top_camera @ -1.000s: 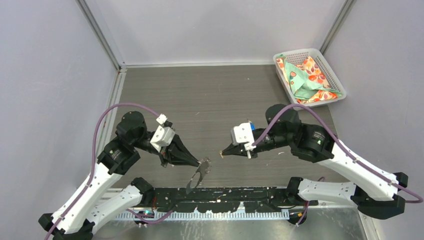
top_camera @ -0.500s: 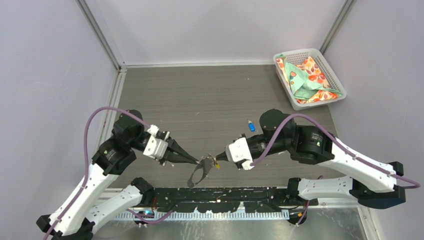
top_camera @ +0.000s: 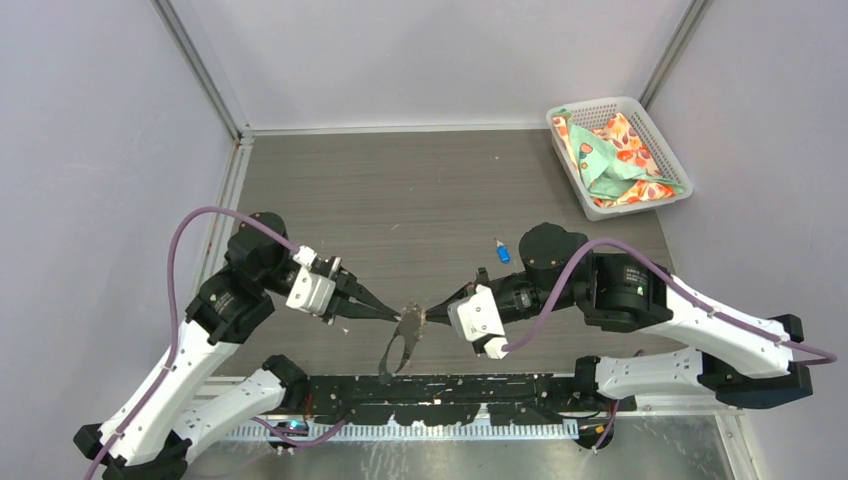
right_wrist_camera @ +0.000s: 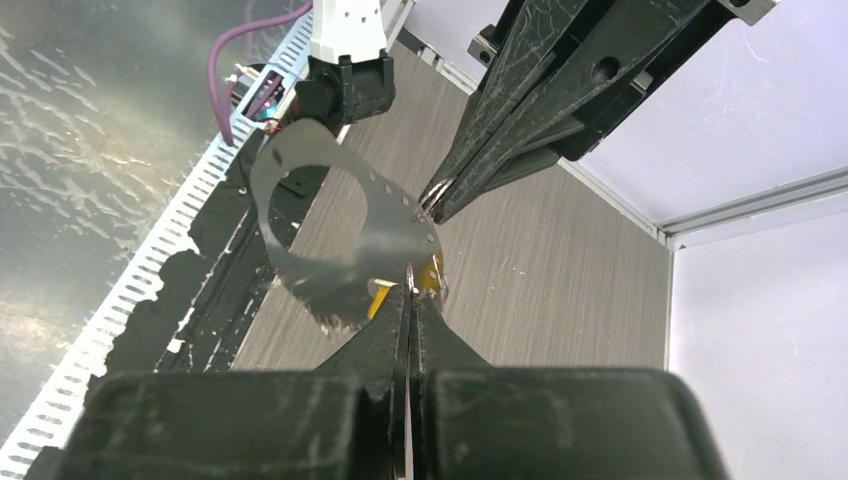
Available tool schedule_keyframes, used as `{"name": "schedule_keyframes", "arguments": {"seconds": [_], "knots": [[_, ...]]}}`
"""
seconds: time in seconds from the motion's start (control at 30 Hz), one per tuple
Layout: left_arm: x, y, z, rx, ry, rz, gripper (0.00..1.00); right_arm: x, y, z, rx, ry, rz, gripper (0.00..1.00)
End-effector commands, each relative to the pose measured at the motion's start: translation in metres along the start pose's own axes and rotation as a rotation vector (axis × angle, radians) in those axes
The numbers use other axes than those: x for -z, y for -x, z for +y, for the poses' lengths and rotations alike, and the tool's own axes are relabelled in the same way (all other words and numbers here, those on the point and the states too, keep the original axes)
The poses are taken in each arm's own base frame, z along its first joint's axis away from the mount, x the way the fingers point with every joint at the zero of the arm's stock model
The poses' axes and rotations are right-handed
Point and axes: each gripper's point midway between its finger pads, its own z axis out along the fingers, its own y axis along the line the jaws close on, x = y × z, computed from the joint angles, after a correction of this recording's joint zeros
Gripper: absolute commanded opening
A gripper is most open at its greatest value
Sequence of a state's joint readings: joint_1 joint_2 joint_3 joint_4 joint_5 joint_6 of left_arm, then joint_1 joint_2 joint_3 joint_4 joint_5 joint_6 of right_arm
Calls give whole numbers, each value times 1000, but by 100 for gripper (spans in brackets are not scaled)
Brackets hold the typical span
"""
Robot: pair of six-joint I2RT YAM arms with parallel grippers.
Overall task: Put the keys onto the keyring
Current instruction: Insert the key onto the keyring.
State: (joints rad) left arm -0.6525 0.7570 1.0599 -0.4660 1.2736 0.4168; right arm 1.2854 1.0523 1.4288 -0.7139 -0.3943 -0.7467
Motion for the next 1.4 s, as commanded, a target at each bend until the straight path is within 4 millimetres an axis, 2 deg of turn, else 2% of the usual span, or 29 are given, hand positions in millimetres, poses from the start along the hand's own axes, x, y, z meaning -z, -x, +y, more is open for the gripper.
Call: {"name": "schedule_keyframes", "arguments": {"seconds": [0.0,0.73,1.0,1.37], "knots": [[-1,17,7,-37,12,-34,0,-2,13,-15,51,-71,-32,1],[-1,13,6,28,31,-40,0,-14,15,-16,118,-131,-27,1],[-1,12,7,35,40,-38,0,-10,19,-15,129,-134,-23,1],[0,10,7,42,53,-34,0,0,8,-15,131,-147,42,1]]}}
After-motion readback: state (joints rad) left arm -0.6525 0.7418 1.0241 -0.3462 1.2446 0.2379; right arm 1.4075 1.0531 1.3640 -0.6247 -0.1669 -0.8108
